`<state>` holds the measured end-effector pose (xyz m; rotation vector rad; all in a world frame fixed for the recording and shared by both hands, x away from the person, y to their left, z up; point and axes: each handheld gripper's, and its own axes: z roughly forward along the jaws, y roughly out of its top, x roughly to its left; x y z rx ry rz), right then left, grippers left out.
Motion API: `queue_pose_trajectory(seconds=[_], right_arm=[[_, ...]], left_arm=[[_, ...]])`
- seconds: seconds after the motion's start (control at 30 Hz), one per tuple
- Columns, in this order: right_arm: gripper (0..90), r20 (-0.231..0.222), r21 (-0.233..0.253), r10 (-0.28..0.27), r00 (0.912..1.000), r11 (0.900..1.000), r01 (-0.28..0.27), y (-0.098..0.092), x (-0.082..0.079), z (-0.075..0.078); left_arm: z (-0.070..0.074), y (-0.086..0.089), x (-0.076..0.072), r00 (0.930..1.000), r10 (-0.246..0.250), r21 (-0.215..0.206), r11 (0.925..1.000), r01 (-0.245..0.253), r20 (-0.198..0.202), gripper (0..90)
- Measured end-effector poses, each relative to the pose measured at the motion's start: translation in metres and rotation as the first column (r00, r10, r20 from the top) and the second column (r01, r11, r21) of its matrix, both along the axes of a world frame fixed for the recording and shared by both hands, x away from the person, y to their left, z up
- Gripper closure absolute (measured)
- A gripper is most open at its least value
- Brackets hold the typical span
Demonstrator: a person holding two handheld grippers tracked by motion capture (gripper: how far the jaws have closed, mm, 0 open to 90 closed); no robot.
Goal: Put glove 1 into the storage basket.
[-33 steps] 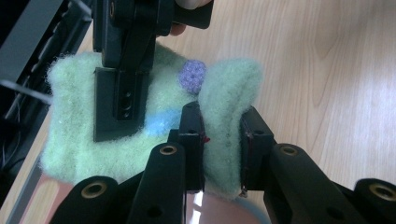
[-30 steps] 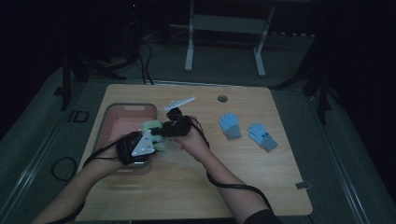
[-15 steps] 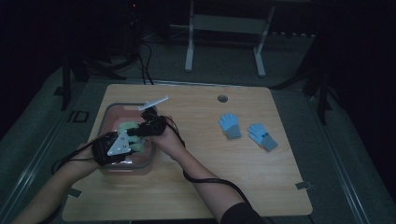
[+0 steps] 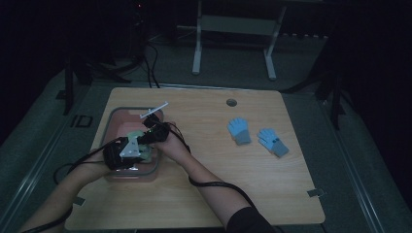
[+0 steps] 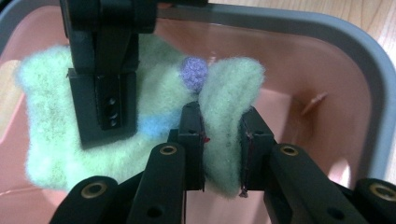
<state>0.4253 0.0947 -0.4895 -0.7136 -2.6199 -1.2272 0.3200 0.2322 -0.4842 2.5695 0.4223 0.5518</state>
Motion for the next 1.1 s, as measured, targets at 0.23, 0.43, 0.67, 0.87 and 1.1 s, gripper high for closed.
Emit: queue_pose_trajectory(seconds=[0.23,0.43,0.67,0.87,1.1], right_arm=[[45.3,0.034,-0.018,-0.052,0.9981,0.998,0.052,-0.004,0.005,0.002],[39.1,0.055,-0.013,-0.059,0.9967,0.998,0.060,-0.006,0.004,0.006],[26.1,0.058,0.010,-0.078,0.9953,0.997,0.078,-0.015,0.006,0.015],[19.3,0.063,0.033,-0.055,0.9965,0.998,0.053,-0.025,0.004,0.022],[18.4,0.089,0.067,-0.040,0.9953,0.997,0.034,-0.043,-0.003,0.033]], left_arm=[[-0.010,-0.007,0.009,0.9970,0.007,0.057,0.9984,-0.003,-0.077,74.4],[-0.014,-0.009,0.012,0.9932,0.036,0.064,0.9975,-0.029,-0.111,66.5],[-0.001,0.000,0.007,0.9871,0.136,-0.028,0.9899,-0.139,-0.084,35.9],[0.012,0.003,-0.001,0.9783,0.191,-0.086,0.9765,-0.198,-0.080,20.2],[0.021,-0.007,-0.005,0.9751,0.206,-0.121,0.9691,-0.215,-0.083,13.6]])
